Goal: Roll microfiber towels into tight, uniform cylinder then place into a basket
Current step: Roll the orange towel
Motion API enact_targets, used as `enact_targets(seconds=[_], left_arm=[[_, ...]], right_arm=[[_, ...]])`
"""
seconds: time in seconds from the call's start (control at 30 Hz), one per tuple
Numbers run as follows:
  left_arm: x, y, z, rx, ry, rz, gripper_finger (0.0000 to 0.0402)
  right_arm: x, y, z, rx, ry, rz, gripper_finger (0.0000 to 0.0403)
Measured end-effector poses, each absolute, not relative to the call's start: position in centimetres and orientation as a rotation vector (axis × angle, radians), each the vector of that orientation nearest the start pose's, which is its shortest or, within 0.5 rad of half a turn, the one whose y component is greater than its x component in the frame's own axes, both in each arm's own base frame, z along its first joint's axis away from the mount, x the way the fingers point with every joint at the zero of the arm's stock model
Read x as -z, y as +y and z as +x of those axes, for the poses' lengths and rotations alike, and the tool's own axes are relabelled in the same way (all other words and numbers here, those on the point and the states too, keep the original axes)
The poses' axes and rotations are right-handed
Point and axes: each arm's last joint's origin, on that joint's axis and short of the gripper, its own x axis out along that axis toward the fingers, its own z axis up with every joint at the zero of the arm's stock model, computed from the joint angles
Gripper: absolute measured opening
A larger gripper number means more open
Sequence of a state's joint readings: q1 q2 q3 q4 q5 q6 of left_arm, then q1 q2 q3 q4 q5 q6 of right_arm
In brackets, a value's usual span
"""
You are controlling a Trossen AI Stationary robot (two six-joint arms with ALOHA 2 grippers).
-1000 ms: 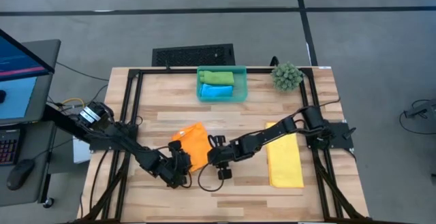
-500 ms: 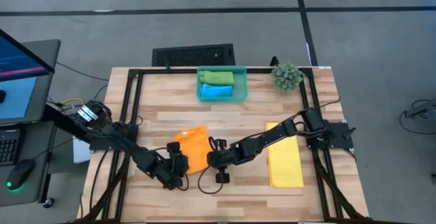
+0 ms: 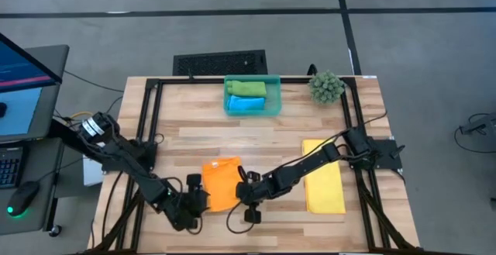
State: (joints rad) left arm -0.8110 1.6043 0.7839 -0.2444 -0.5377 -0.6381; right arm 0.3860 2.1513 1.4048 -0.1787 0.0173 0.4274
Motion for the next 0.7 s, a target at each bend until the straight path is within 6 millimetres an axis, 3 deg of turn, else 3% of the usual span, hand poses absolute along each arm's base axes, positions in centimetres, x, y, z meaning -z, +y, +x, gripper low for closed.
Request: enact_targets(seconds=[0.23,0.47,0.7], left_arm=[[-15.1,-21.8,20.3,0.058,0.744,0.072,0.0204],[-11.8,-21.6,21.0,-0.067,0.772,0.141,0.0204],[-10.7,-20.8,21.6,-0.137,0.807,0.093,0.0204]], right_arm=[[-12.5,15.8,41.5,-0.090,0.952,0.265,0.0011],[-12.6,15.7,41.5,-0.091,0.957,0.261,0.0005],[-12.5,15.8,41.5,-0.093,0.963,0.262,0.0008]])
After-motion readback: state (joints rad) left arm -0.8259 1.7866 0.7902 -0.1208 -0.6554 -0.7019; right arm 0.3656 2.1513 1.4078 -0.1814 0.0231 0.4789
